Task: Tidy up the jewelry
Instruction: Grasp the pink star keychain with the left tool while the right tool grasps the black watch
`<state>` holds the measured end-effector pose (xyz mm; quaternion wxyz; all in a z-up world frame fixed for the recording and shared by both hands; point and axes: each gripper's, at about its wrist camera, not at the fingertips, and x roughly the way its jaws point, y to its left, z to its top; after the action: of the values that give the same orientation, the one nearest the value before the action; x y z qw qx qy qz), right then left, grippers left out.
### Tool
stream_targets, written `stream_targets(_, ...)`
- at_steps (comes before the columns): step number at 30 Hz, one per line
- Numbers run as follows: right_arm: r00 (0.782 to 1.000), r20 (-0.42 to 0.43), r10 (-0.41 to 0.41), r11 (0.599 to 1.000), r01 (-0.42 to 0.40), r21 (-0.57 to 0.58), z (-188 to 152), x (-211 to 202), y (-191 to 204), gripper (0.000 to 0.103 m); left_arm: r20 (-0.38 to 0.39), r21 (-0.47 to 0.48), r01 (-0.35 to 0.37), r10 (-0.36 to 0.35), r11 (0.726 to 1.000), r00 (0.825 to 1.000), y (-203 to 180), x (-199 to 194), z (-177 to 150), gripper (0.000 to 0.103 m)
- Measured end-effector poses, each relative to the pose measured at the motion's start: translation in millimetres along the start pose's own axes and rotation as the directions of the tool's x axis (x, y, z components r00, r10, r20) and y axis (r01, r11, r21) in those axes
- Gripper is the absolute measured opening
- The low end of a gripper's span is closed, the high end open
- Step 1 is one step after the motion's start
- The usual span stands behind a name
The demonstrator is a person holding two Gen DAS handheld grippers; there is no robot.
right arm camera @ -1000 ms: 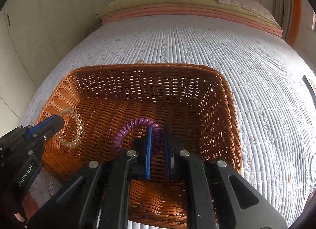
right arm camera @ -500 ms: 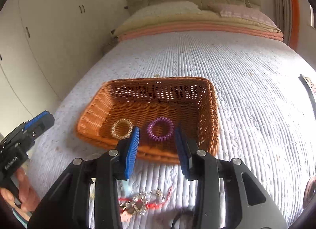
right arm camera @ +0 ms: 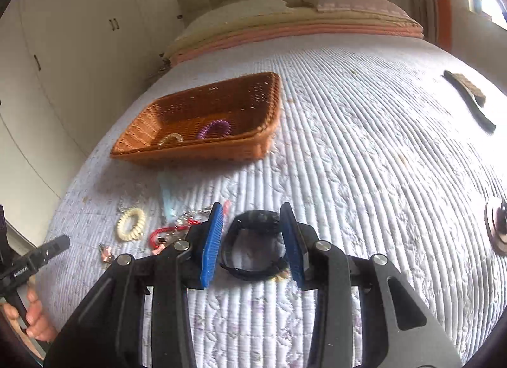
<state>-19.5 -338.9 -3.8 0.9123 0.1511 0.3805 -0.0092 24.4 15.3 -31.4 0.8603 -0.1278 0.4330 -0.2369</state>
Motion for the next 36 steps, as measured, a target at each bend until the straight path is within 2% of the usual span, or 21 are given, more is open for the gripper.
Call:
stream_targets(3,1.000,-0.013,-0.008,1.000,0.008,0.022,-3.8,5.1,-13.1,0.034,-0.033,-0.081,0.067,-0.070,0.994,0.997,11.1,15.7,-4.4,0.038)
stream_targets(8,0.999,-0.031,-0.007,1.000,0.008,0.009,-8.6,9.7,-16.8,0.034,-0.076,-0.137,0.063,-0.074,0.989,0.994,16.5,37.7,-4.4,0.038)
stream_targets(10,0.999,-0.050,0.006,1.000,-0.006,-0.005,-9.9,15.9,-12.3,0.034,-0.073,-0.131,0.064,-0.074,0.989,0.995,14.9,41.5,-3.5,0.040)
stream_targets(14,0.996,-0.077,-0.048,0.998,0.045,-0.042,-17.1,28.0,-6.7,0.034,-0.082,-0.102,0.055,-0.063,0.993,0.995,7.4,53.1,8.6,0.041)
stream_targets(20,0.993,-0.112,-0.042,0.999,0.042,-0.001,-22.3,46.3,-12.8,0.034,-0.125,-0.005,0.071,-0.072,0.997,0.990,-5.6,71.8,22.6,0.042)
stream_targets(22,0.993,-0.109,-0.044,0.999,0.045,0.003,-23.2,49.3,-13.0,0.034,-0.126,0.054,0.046,-0.039,0.997,0.991,-16.5,77.0,22.3,0.042)
stream_targets(25,0.994,-0.104,-0.044,0.999,0.045,0.002,-22.3,50.6,-11.3,0.034,-0.096,0.148,-0.038,0.053,0.988,0.994,-32.8,82.7,17.0,0.042)
stream_targets(27,0.994,-0.101,-0.048,0.999,0.049,0.006,-22.3,51.6,-10.9,0.034,-0.069,0.206,-0.101,0.117,0.973,0.991,-41.6,84.5,8.0,0.041)
stream_targets(28,0.994,-0.099,-0.051,0.999,0.052,0.006,-22.2,51.1,-10.5,0.034,-0.047,0.251,-0.156,0.173,0.955,0.984,-49.7,85.8,2.4,0.039)
stream_targets(30,0.994,-0.095,-0.058,0.998,0.057,-0.008,-23.2,50.8,-8.2,0.029,-0.028,0.306,-0.205,0.223,0.930,0.974,-58.0,85.7,-4.8,0.032)
stream_targets(33,0.994,-0.093,-0.053,0.998,0.052,-0.022,-25.5,48.8,-5.2,0.026,-0.028,0.371,-0.208,0.235,0.905,0.971,-60.0,77.7,-12.6,0.027)
stream_targets(36,0.995,-0.095,-0.034,0.999,0.033,-0.013,-29.0,44.5,-6.0,0.026,-0.039,0.382,-0.193,0.224,0.904,0.974,-55.2,70.7,-12.6,0.026)
